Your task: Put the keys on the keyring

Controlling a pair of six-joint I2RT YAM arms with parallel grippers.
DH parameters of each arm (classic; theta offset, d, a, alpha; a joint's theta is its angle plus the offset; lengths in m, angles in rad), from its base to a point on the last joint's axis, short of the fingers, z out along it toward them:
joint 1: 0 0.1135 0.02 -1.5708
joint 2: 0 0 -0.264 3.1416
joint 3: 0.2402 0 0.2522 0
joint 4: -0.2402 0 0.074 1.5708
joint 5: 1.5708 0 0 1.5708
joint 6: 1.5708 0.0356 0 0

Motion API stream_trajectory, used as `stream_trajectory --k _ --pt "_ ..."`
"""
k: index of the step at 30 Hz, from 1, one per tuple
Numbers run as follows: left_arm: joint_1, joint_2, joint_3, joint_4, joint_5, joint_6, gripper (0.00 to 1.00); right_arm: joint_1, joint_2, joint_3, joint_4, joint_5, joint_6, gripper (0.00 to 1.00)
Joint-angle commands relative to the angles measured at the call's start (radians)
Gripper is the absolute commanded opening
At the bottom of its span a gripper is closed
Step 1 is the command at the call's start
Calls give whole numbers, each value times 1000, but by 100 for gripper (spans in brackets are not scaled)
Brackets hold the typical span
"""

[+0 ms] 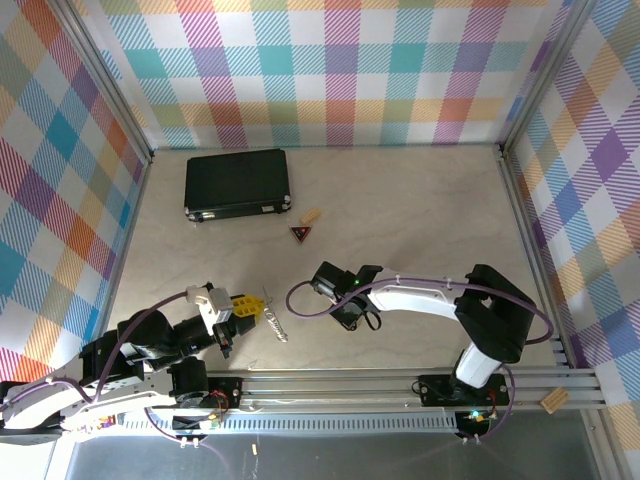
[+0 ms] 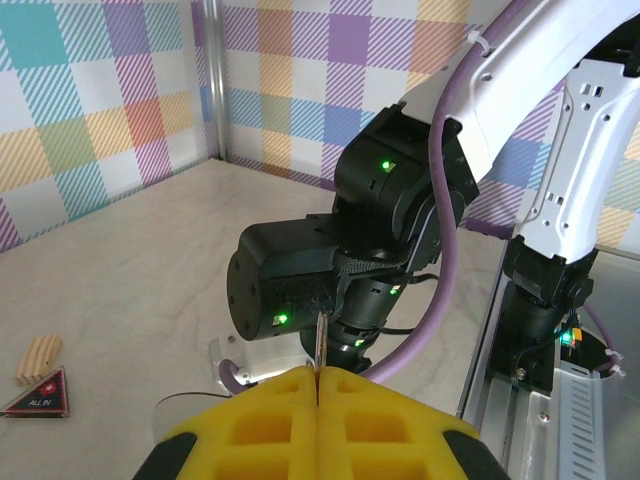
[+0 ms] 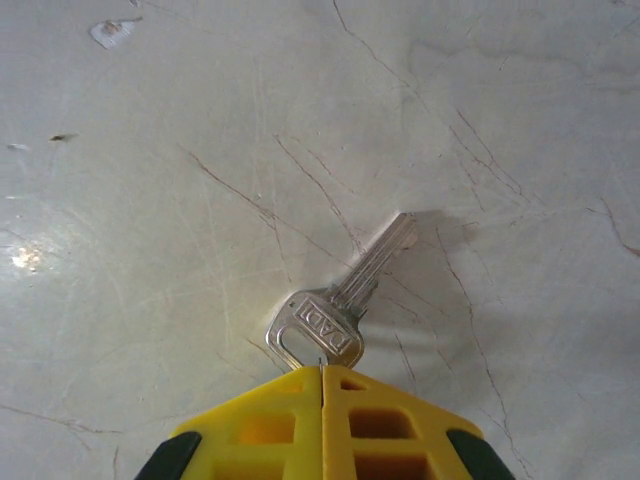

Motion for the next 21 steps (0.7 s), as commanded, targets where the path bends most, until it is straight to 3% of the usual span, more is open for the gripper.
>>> stream_trajectory --k 1,9,21 --pt "-1 -13 13 37 -11 5 0 8 -56 -20 20 -55 5 0" --pt "-1 -8 13 41 12 3 0 4 -234 -79 119 -218 -40 0" --pt "-1 86 57 7 66 5 0 4 -686 -163 313 -614 -263 0"
